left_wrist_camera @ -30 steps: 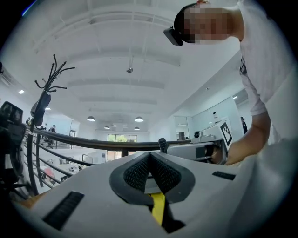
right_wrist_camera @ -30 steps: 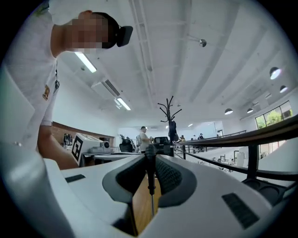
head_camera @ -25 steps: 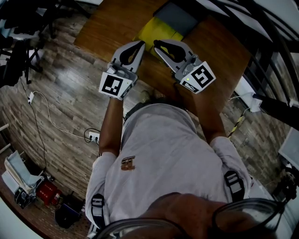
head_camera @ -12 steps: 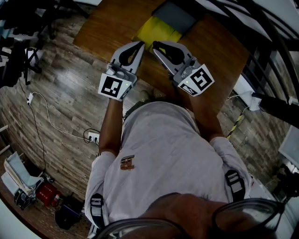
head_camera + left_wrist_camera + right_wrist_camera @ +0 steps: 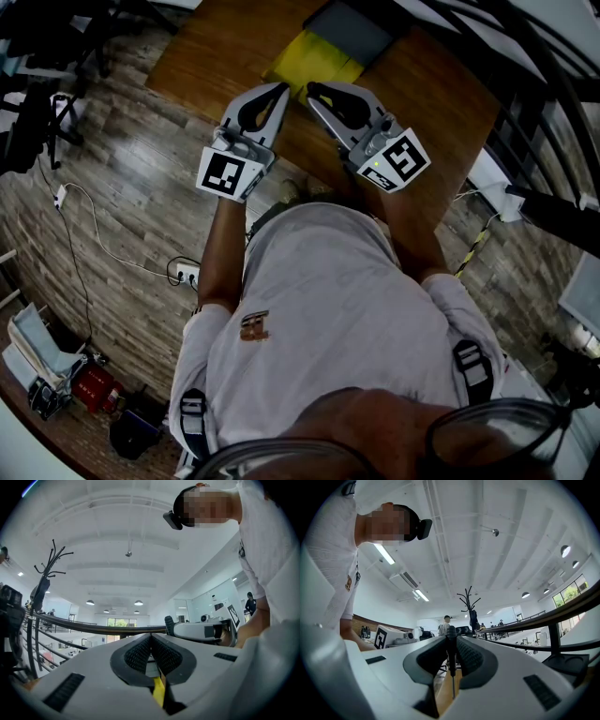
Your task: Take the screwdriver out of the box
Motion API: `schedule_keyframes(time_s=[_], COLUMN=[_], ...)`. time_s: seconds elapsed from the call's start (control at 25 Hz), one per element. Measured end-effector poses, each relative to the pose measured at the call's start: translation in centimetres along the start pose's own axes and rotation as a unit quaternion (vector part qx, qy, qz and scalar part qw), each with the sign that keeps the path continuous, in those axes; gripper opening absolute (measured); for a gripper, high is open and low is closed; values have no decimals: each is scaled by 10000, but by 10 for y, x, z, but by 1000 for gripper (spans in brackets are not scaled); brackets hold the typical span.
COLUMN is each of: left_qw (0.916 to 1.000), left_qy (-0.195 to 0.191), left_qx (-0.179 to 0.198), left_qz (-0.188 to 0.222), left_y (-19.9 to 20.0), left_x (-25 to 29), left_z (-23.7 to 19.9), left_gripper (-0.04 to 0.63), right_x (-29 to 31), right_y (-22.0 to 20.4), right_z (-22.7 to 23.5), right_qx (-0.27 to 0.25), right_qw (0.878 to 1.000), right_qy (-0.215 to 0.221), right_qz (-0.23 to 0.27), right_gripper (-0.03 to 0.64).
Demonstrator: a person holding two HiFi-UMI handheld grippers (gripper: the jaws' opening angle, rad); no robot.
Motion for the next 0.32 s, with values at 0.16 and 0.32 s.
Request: schedule_keyframes(time_s=[0.16, 0.32], left_qw=[10000, 10000], left_qy=[13, 29], left_qx=[26, 41], left_qz=[2, -12], left_y=[-2, -5], left_x=[2, 3], left_z=[5, 7], left_gripper=[18, 18], right_x=[-6, -10], right_y=[0, -2], right_z=[1, 1], right_qx=[4, 8], right_qw=[10000, 10000], right_qy=[6, 12], right_qz=[22, 35], right_gripper=[80, 80])
Point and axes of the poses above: the fingertips, and each gripper's own axes: x forward along the fingers, z to its right, y out of its top, the point moved 2 cm from there along -x, backward along the fingers, and after that the axes turned 15 degrees about -x, right-handed, at the moved point
